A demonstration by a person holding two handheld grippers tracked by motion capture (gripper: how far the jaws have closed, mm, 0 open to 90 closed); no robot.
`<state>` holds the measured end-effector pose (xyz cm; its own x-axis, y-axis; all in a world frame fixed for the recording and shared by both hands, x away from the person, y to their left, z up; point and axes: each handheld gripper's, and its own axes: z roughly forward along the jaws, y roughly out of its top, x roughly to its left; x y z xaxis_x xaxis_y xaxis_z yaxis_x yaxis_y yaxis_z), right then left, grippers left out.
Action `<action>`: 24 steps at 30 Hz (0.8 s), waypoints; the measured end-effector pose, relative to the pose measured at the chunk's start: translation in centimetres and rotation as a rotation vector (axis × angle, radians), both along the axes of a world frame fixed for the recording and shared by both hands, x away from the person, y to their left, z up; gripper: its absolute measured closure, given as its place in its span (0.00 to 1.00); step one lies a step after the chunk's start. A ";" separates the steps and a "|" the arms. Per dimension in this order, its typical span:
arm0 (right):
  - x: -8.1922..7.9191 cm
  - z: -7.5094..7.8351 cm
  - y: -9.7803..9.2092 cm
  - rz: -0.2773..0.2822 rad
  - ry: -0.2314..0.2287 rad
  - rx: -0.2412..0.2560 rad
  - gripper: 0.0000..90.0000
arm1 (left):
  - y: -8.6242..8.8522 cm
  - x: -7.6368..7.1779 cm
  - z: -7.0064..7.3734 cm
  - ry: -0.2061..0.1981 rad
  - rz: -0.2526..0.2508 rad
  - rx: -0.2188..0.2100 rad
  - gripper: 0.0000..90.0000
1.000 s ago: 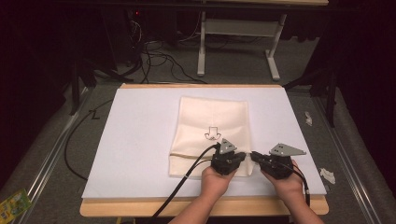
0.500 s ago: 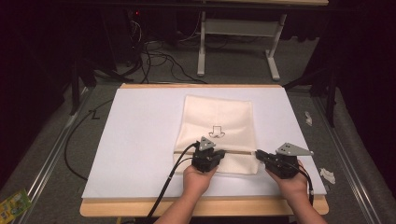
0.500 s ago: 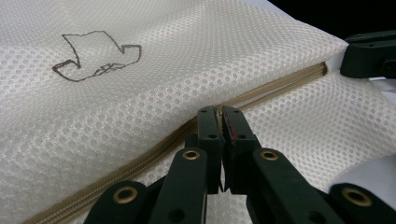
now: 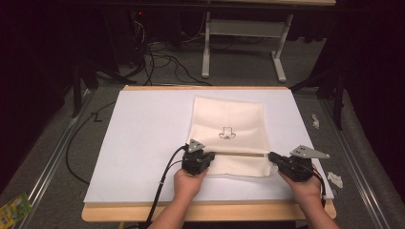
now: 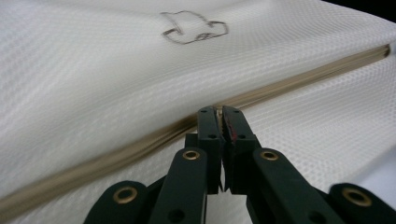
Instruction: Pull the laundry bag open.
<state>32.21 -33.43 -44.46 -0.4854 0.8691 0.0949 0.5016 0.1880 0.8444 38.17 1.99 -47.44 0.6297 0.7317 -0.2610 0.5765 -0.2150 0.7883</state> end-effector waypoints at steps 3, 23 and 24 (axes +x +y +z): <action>-0.3 0.1 -0.5 -0.002 0.000 0.010 0.95 | 2.3 -0.3 0.8 -0.021 0.010 0.045 0.97; 0.3 -2.0 -2.2 -0.057 0.097 -0.048 0.63 | 7.1 -1.9 -0.5 -0.014 0.005 0.105 0.69; 0.2 -1.8 -2.2 -0.053 0.087 -0.040 0.57 | 7.3 -1.9 -0.2 -0.032 0.015 0.103 0.65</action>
<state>32.46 -35.68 -46.29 -0.4298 0.8974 0.0995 0.5833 0.1919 0.7893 36.27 9.25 -47.67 0.6251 0.7631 -0.1637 0.5555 -0.2877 0.7802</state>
